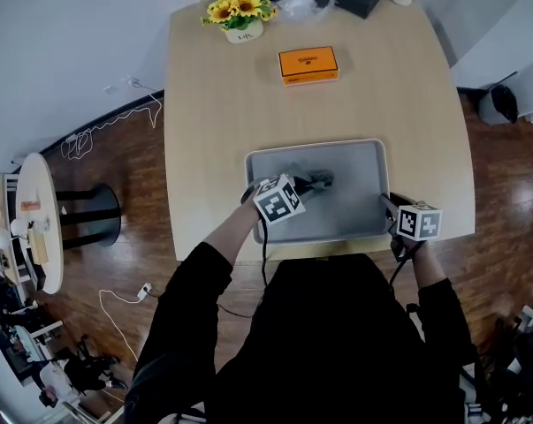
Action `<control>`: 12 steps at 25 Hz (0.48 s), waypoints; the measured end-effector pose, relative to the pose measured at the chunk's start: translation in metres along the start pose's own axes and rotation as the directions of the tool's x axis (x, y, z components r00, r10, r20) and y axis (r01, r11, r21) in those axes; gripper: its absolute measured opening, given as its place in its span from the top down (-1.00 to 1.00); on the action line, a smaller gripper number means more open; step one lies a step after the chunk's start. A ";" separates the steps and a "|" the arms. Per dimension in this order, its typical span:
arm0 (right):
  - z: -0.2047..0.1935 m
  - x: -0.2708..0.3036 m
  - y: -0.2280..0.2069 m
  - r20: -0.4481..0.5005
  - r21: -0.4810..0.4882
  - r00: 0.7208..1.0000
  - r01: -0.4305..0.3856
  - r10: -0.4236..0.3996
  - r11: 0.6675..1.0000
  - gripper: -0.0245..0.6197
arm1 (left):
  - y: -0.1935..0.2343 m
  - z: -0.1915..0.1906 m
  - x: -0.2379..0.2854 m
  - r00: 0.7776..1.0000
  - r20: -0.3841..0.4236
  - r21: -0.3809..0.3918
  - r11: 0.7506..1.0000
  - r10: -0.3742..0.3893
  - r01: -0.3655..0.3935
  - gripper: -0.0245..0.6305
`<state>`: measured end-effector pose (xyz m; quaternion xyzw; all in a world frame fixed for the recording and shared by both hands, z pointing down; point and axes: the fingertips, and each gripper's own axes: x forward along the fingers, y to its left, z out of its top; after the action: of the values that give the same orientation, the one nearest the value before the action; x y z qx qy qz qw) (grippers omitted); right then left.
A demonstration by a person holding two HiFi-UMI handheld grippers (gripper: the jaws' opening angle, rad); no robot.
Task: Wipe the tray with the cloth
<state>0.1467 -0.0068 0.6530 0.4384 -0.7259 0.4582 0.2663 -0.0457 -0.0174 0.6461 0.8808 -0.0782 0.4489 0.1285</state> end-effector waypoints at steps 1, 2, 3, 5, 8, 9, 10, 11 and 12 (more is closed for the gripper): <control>0.000 0.001 0.000 0.002 -0.001 1.000 0.000 0.000 1.000 0.58 | 0.024 0.002 -0.003 0.999 -0.004 -0.020 0.999 0.045 -0.045 0.91; 0.000 0.001 0.000 0.005 -0.005 1.000 0.003 -0.003 1.000 0.58 | 0.044 0.003 -0.007 0.996 -0.010 -0.034 0.996 0.086 -0.086 0.91; 0.000 0.002 -0.001 0.008 -0.010 1.000 0.006 -0.006 1.000 0.58 | 0.059 0.002 -0.009 0.992 -0.019 -0.039 0.992 0.121 -0.122 0.91; -0.001 0.002 -0.002 0.010 -0.016 1.000 0.011 -0.010 1.000 0.58 | 0.074 -0.002 -0.015 0.982 -0.035 -0.022 0.982 0.186 -0.187 0.91; 0.000 0.000 -0.001 0.010 -0.018 1.000 0.024 -0.023 1.000 0.58 | 0.070 -0.011 -0.022 0.967 -0.047 -0.002 0.968 0.251 -0.252 0.91; 0.000 0.000 -0.001 0.014 -0.016 1.000 0.028 -0.028 0.999 0.58 | 0.061 -0.013 -0.023 0.968 -0.039 -0.015 0.969 0.247 -0.248 0.91; 0.000 -0.001 -0.001 0.019 -0.011 0.999 0.031 -0.031 0.999 0.59 | 0.047 -0.015 -0.023 0.973 -0.026 -0.031 0.973 0.229 -0.230 0.91; 0.000 -0.002 -0.001 0.026 -0.006 0.999 0.035 -0.034 0.999 0.59 | 0.029 -0.018 -0.022 0.979 -0.012 -0.042 0.979 0.202 -0.202 0.91; 0.000 -0.002 -0.001 0.033 -0.003 0.999 0.039 -0.039 0.999 0.59 | 0.009 -0.022 -0.022 0.985 0.000 -0.040 0.984 0.171 -0.171 0.91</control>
<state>0.1484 -0.0056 0.6517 0.4593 -0.7223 0.4444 0.2642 -0.0776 -0.0189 0.6421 0.8689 -0.1629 0.4551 0.1069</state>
